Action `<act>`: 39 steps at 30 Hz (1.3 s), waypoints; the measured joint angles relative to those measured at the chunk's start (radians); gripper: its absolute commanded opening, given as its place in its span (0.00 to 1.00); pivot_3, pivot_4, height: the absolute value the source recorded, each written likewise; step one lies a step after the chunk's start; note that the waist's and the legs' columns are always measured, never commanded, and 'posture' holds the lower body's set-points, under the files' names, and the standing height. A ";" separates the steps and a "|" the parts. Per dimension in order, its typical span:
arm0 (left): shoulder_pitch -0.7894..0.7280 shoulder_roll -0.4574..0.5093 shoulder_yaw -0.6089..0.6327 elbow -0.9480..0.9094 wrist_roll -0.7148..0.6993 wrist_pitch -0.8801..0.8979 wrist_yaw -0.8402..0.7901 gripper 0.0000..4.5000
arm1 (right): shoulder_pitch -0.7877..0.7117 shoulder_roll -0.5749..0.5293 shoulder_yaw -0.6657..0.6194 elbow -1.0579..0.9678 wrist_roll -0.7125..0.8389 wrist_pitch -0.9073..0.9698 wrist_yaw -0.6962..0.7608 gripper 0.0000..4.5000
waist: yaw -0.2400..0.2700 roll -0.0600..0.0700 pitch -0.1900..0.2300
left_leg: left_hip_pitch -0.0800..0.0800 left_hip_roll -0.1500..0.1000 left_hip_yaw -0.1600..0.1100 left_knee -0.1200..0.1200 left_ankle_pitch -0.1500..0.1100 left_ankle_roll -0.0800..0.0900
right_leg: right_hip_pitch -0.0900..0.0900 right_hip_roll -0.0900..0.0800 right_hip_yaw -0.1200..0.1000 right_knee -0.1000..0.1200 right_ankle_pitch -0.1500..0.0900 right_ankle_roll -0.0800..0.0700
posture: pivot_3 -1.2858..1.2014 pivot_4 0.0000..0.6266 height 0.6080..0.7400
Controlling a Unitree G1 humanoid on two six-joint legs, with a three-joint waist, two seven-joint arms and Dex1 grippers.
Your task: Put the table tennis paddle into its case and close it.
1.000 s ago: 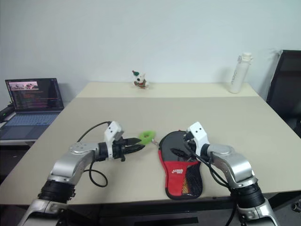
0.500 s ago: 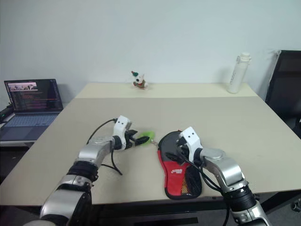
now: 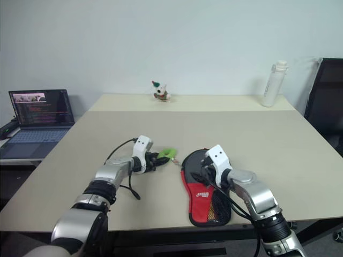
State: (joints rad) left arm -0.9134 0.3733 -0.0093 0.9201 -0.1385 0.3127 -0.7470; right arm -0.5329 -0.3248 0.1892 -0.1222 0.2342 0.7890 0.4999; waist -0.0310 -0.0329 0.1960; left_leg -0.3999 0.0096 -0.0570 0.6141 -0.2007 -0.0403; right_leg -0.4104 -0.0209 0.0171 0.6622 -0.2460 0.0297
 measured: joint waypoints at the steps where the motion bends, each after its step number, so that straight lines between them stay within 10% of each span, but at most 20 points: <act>1: 0.004 -0.003 0.002 -0.009 0.000 0.007 -0.005 0.23 | -0.002 0.004 0.000 0.008 -0.002 0.000 0.000 1.00 | 0.000 0.000 0.000 | 0.000 0.000 0.000 0.000 0.000 0.000 | 0.000 0.000 0.000 0.000 0.000 0.000 | 0.52 0.24 1.00; 5: 0.021 -0.010 0.013 -0.042 -0.001 0.030 -0.009 0.01 | -0.021 0.031 0.005 0.035 -0.012 0.000 0.001 1.00 | -0.001 0.000 0.000 | 0.001 0.000 0.000 0.000 0.000 0.000 | 0.000 0.000 0.000 0.001 0.000 0.000 | 0.52 0.24 1.00; 16: 0.028 -0.020 0.021 -0.089 0.003 0.074 0.039 0.01 | -0.044 0.080 0.050 0.182 -0.058 -0.068 0.012 1.00 | -0.001 -0.001 0.000 | 0.002 0.000 0.000 0.000 0.000 0.000 | 0.001 0.000 0.000 0.001 0.000 0.000 | 0.52 0.24 1.00; 39: -0.324 -0.136 0.013 0.461 0.232 -0.216 0.425 0.01 | 0.038 0.086 0.104 0.050 -0.061 0.007 0.022 1.00 | -0.034 -0.004 -0.002 | 0.007 0.002 0.001 0.001 0.001 -0.001 | 0.004 0.002 0.001 0.002 0.004 0.003 | 0.52 0.24 1.00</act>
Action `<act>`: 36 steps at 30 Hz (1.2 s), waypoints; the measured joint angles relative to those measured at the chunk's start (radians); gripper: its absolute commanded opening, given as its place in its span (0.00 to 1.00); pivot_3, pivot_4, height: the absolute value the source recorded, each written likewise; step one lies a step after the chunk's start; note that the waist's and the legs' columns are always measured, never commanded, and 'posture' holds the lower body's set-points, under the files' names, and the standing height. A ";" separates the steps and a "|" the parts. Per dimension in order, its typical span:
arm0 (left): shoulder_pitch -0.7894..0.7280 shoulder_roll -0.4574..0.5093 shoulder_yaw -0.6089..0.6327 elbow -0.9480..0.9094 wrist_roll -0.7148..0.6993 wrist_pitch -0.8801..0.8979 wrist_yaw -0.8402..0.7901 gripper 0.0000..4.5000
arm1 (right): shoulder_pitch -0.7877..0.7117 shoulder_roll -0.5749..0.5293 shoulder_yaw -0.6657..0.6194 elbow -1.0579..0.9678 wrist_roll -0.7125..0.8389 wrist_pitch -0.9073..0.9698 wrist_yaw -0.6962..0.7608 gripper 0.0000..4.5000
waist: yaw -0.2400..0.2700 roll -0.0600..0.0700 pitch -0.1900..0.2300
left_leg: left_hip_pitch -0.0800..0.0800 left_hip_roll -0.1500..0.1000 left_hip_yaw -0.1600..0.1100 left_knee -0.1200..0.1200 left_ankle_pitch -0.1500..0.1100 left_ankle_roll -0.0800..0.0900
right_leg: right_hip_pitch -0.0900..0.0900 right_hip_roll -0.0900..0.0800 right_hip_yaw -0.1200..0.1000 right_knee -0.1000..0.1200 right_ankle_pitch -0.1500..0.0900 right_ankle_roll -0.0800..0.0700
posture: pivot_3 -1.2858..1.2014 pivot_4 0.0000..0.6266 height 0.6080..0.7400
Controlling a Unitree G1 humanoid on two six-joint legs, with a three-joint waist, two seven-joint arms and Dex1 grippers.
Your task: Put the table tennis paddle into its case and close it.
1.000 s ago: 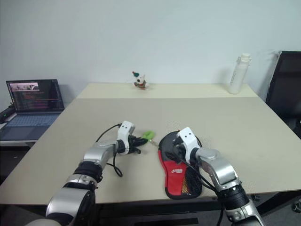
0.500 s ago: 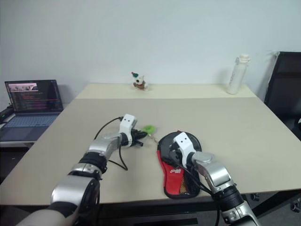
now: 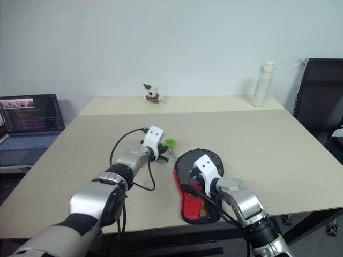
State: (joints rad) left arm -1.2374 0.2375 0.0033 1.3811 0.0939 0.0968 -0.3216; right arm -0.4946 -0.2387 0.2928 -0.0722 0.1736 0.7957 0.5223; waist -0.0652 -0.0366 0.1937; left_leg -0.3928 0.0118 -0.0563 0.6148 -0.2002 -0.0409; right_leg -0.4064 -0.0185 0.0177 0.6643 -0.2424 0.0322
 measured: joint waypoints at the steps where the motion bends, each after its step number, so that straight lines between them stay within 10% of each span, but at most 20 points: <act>1: -0.012 -0.005 -0.003 0.001 0.014 -0.006 0.007 0.01 | 0.006 0.002 0.002 -0.006 -0.003 0.004 -0.003 1.00 | 0.000 0.000 0.000 | 0.000 0.000 0.000 0.000 0.000 0.000 | 0.000 0.000 0.000 0.000 0.000 0.000 | 0.52 0.24 1.00; 36: -0.150 -0.325 -0.416 0.039 0.541 -0.339 0.113 0.01 | 0.243 0.054 0.026 -0.309 -0.005 0.116 -0.138 1.00 | 0.035 -0.002 -0.009 | -0.005 -0.002 0.000 -0.001 -0.001 -0.001 | 0.001 -0.002 -0.001 -0.009 -0.001 0.000 | 0.52 0.24 1.00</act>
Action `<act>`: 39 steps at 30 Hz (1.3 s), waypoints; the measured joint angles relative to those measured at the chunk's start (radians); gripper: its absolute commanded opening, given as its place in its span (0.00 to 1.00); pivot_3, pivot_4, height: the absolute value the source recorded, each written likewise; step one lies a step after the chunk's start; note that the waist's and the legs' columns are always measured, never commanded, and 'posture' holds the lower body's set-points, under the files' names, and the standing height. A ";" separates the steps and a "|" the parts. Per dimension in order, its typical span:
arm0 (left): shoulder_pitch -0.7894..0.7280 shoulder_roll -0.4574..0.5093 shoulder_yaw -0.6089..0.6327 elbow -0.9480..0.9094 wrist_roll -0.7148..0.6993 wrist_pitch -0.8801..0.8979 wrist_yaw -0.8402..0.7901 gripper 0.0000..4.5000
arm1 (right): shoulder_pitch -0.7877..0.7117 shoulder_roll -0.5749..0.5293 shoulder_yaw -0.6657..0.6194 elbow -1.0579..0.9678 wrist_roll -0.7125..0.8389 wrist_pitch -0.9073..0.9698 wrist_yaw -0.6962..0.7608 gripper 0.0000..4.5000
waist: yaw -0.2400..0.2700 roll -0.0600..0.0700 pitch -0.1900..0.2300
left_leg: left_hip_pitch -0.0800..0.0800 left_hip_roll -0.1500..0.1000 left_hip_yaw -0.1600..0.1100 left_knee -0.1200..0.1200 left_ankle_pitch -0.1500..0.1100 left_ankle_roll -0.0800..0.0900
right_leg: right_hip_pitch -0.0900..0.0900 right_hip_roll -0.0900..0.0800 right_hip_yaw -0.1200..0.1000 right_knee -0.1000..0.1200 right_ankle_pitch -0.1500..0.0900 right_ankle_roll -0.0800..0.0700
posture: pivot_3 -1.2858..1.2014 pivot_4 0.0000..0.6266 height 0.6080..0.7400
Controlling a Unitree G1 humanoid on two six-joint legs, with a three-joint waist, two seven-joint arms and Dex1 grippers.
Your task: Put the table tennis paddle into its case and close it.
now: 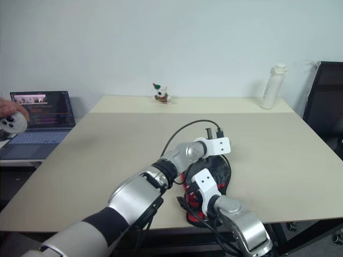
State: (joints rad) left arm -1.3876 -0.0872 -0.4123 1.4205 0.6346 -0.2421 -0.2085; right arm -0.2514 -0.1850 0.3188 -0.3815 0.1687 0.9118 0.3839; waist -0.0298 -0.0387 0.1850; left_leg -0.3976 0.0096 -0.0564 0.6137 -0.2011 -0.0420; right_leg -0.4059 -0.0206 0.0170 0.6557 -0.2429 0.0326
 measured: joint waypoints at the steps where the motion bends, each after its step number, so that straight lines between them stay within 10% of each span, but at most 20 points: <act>1: 0.000 0.000 -0.015 0.000 0.013 -0.010 0.004 0.01 | 0.001 0.002 0.000 -0.001 0.000 0.003 -0.001 1.00 | 0.000 0.000 -0.001 | 0.000 0.000 0.000 0.000 0.000 0.000 | 0.000 0.000 0.000 0.000 0.000 0.000 | 0.52 0.24 1.00; 12: 0.000 -0.033 -0.042 0.000 0.039 -0.053 -0.002 0.01 | 0.004 0.005 0.005 -0.007 0.002 0.014 -0.010 1.00 | 0.000 0.001 -0.005 | 0.000 0.000 0.000 0.000 0.000 0.000 | 0.000 0.000 0.000 -0.001 0.000 0.000 | 0.52 0.24 1.00; 21: 0.003 -0.039 -0.029 -0.002 0.013 -0.083 -0.089 0.70 | -0.017 0.013 0.008 -0.002 0.011 0.045 -0.011 1.00 | -0.004 0.002 -0.008 | 0.000 0.000 0.000 0.000 0.000 0.000 | 0.000 0.000 0.000 -0.001 0.000 0.000 | 0.52 0.24 1.00; 39: 0.003 0.092 0.296 -0.040 -0.307 -0.055 -0.208 0.70 | -0.035 -0.115 -0.130 -0.256 0.197 0.404 0.052 1.00 | 0.002 0.003 -0.008 | -0.004 0.000 -0.001 -0.001 -0.001 -0.001 | -0.001 0.000 -0.001 -0.006 0.000 0.000 | 0.52 0.24 1.00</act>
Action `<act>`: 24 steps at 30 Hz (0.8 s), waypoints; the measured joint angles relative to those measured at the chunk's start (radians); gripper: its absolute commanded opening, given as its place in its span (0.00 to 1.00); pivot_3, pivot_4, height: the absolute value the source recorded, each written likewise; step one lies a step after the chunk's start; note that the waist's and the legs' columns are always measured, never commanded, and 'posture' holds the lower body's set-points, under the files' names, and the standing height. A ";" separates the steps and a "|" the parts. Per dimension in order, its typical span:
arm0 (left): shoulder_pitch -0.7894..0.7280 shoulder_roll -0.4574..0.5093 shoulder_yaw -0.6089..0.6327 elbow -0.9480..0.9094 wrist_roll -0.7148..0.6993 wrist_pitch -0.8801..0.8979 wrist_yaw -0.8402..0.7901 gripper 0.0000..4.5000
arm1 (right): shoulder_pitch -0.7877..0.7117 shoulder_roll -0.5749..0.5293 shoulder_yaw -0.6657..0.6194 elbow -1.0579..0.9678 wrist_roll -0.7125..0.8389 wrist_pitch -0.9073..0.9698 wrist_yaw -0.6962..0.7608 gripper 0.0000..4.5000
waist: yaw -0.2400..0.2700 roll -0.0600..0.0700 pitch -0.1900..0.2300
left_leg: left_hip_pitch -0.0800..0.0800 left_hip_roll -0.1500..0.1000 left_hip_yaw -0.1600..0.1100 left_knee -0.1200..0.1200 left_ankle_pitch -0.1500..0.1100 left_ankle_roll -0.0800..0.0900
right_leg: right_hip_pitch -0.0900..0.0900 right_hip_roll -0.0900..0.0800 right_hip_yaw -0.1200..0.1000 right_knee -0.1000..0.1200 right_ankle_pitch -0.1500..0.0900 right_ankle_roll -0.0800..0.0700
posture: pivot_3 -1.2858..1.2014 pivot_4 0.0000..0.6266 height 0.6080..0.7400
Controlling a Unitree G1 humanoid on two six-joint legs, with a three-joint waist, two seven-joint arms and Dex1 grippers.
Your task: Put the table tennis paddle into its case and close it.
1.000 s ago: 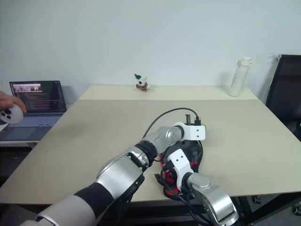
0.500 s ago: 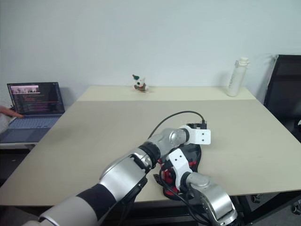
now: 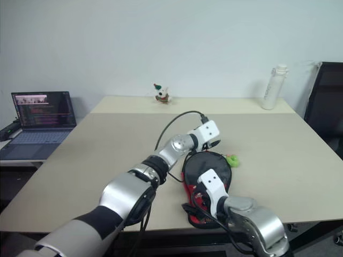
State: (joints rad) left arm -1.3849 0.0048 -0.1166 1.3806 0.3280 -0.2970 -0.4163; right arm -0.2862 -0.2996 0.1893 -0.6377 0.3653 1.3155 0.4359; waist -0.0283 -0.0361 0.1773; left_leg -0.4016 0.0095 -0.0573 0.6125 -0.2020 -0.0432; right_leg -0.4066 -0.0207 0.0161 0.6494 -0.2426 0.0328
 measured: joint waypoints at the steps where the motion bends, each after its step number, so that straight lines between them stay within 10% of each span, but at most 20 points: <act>1: -0.001 0.002 0.015 -0.006 -0.018 0.005 -0.016 0.70 | 0.001 -0.004 -0.010 -0.014 0.015 0.020 0.001 1.00 | 0.000 0.000 0.000 | 0.000 0.000 0.000 0.000 0.000 0.000 | 0.000 0.000 0.000 0.000 0.000 0.000 | 0.52 0.24 1.00; 7: 0.044 0.091 0.098 -0.077 -0.141 0.014 -0.186 0.70 | -0.021 -0.052 -0.149 -0.040 0.076 0.093 0.014 1.00 | -0.008 0.001 0.001 | 0.002 0.001 0.001 0.000 0.000 0.000 | 0.000 0.001 0.001 0.001 0.000 0.000 | 0.52 0.24 1.00; 15: 0.327 0.173 0.149 -0.298 -0.294 0.210 -0.430 0.99 | -0.107 -0.213 -0.311 0.017 0.137 0.058 0.088 1.00 | 0.000 0.001 0.002 | 0.000 0.001 0.000 0.000 0.000 0.000 | 0.000 0.001 0.000 0.002 0.000 0.000 | 0.52 0.24 1.00; 24: 0.356 0.142 0.105 -0.434 -0.333 0.362 -0.502 0.99 | -0.121 -0.494 -0.193 0.253 -0.015 -0.312 0.187 1.00 | 0.001 0.001 0.002 | 0.000 -0.001 0.001 0.001 0.000 0.000 | 0.001 0.000 0.001 0.000 0.001 0.001 | 0.52 0.24 1.00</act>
State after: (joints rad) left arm -1.0284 0.1467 -0.0116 0.9466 -0.0054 0.0645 -0.9184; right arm -0.4076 -0.7933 -0.0039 -0.3848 0.3502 1.0036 0.6232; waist -0.0277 -0.0350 0.1791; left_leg -0.4012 0.0089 -0.0562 0.6135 -0.2021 -0.0431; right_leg -0.4061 -0.0209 0.0171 0.6496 -0.2418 0.0335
